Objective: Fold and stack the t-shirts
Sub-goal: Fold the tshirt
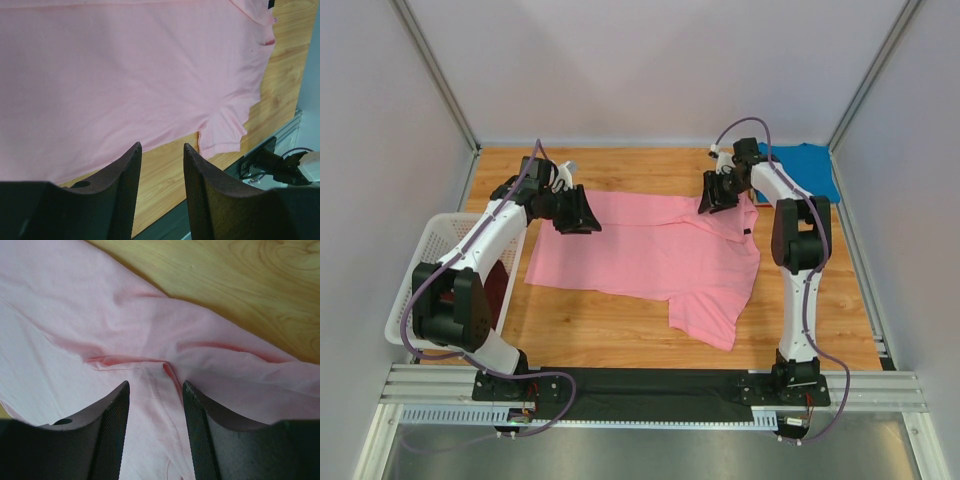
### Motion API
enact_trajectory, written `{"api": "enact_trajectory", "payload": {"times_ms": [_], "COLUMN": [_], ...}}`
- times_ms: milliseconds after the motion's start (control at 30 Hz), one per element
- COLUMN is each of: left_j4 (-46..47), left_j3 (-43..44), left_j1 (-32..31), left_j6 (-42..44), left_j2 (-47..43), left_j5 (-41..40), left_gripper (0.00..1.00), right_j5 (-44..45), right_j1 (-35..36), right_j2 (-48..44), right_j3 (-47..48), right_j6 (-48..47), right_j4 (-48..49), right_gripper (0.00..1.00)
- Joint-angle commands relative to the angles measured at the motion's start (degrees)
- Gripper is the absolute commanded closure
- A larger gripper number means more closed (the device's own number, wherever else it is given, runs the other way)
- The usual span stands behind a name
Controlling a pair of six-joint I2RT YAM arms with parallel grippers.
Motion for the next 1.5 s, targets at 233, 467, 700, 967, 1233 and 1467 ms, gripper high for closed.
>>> {"api": "enact_trajectory", "payload": {"times_ms": [233, 467, 700, 967, 1233, 1467], "left_j4": [1.6, 1.5, 2.1, 1.9, 1.9, 1.7], "left_j3": [0.8, 0.7, 1.0, 0.9, 0.5, -0.1], "left_j1": [-0.2, -0.2, -0.2, -0.2, -0.2, -0.2], "left_j6": [0.0, -0.3, -0.9, -0.9, -1.0, -0.4], "left_j2": [-2.8, -2.8, -3.3, -3.4, -2.5, -1.9], "left_j5": [1.2, 1.1, 0.9, -0.1, -0.4, -1.6], "left_gripper": [0.54, 0.54, 0.54, 0.54, 0.54, 0.54], "right_j5": [-2.4, -1.0, 9.2, 19.5, 22.2, 27.0], "right_j1": [0.9, 2.1, 5.1, 8.7, 13.1, 15.6], "right_j2": [1.5, -1.6, -9.0, -15.4, -23.1, -27.9], "right_j3": [0.6, -1.9, -6.7, -14.0, -26.1, -33.3], "right_j6": [-1.1, 0.2, 2.6, 1.4, 4.6, 8.3], "right_j4": [0.9, 1.8, 4.8, 3.8, 9.6, 10.2], "right_gripper": [0.57, 0.82, 0.96, 1.0, 1.0, 0.9]}}
